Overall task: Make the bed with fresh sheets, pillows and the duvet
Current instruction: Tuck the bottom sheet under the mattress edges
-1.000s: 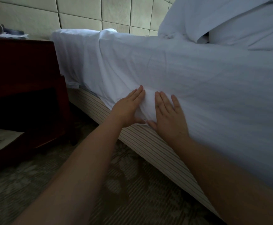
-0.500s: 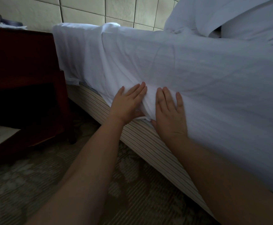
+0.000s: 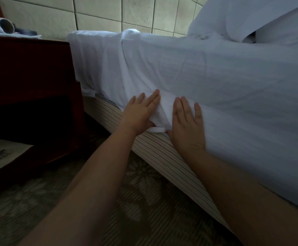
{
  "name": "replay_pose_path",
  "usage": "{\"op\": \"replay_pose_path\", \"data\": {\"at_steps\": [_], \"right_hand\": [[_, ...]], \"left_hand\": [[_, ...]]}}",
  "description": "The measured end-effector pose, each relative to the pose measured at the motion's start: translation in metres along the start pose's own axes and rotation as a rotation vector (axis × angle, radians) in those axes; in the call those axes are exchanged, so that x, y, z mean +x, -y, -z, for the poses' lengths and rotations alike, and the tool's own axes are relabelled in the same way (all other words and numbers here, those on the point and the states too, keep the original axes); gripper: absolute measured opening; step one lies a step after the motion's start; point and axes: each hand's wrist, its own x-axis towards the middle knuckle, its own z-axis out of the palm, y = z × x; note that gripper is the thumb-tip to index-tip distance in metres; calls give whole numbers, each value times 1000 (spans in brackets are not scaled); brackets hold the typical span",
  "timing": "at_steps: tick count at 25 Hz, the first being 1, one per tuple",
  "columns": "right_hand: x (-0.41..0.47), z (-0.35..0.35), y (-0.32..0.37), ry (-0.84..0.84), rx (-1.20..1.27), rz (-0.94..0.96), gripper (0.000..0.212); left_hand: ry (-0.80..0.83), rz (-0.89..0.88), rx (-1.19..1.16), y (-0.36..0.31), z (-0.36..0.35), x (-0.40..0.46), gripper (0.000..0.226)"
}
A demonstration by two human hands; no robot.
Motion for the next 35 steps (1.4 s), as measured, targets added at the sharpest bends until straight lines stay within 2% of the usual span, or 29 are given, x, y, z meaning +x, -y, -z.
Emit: {"op": "replay_pose_path", "data": {"at_steps": [2,5,8,12,16,18,20,23,25,28,32,35], "right_hand": [[3,-5,6,-30,-28,12,83],[5,-7,9,-45,-44,53,78],[4,-9,6,-75,15,65,81],[6,-9,11,-104,117,62,80],[20,-18,27,-139,63,17,81],[27,-25,36,-160,30,9,76],[35,-28,45,-177,22,-15,65],[41,-26,51,-172,19,-33,54],[39,-27,49,-183,48,-22,63],[40,-27,48,-177,95,-21,84],[50,-32,60,-157,5,-63,85],[60,-41,71,-227,-39,-78,77]], "left_hand": [[-47,67,39,-3,-6,5,89],[-47,72,39,-7,-10,6,88],[22,-8,-49,11,-1,7,90],[66,-119,66,34,8,9,99],[-156,-141,75,35,-13,12,98],[-261,-38,73,37,-21,18,107],[-285,39,84,36,-22,20,114],[-146,115,8,37,-19,19,114],[-53,89,-130,48,-17,17,109],[-39,48,-278,65,-18,14,104],[-148,45,-222,63,-29,14,99],[-216,166,-136,65,-37,20,107]]}}
